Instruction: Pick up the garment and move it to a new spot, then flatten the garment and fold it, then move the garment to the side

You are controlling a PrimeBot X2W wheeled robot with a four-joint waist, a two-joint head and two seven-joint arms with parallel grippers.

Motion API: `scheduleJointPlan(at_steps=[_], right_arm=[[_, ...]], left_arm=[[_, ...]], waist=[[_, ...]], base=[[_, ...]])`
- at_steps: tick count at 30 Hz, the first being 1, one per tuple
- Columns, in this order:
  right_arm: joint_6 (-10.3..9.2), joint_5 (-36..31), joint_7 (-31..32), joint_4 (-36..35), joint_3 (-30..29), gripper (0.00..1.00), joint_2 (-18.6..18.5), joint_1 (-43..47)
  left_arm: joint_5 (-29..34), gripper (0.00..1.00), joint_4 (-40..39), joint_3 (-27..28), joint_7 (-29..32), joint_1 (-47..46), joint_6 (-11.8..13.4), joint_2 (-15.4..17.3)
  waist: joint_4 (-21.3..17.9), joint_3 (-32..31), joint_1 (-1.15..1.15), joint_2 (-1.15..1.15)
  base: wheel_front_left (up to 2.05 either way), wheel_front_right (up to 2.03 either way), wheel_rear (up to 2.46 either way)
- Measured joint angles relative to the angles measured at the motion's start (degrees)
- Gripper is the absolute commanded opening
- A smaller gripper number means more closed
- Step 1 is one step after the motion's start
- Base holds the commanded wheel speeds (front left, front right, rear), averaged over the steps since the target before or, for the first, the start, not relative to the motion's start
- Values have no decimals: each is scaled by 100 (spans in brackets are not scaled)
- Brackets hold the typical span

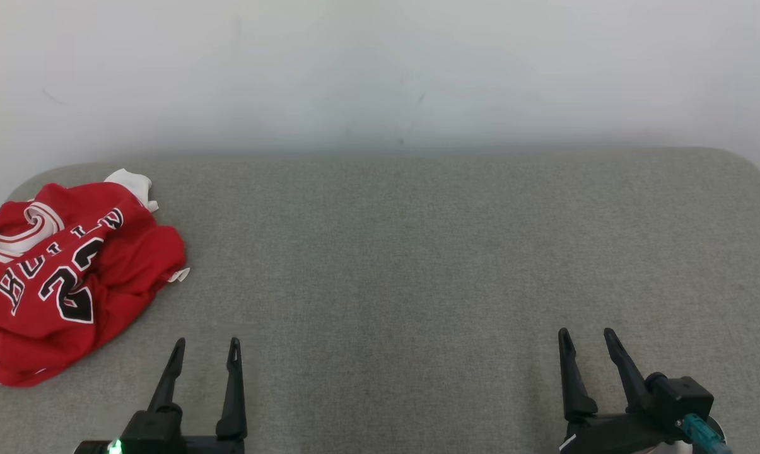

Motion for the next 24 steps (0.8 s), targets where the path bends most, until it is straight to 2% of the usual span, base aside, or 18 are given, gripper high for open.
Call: scheduleJointPlan(at_steps=[12, 24], right_arm=[[0, -513, -115, 77, -26, 100, 0, 5], [0, -544, 59, 79, -38, 100, -1, 15]], left_arm=[[430, 100, 29, 369, -115, 140, -51, -99], [420, 100, 377, 548, -115, 148, -125, -200]], waist=[[20, 5, 0, 0], [26, -7, 0, 0]], base=[[0, 0, 0], [0, 0, 0]])
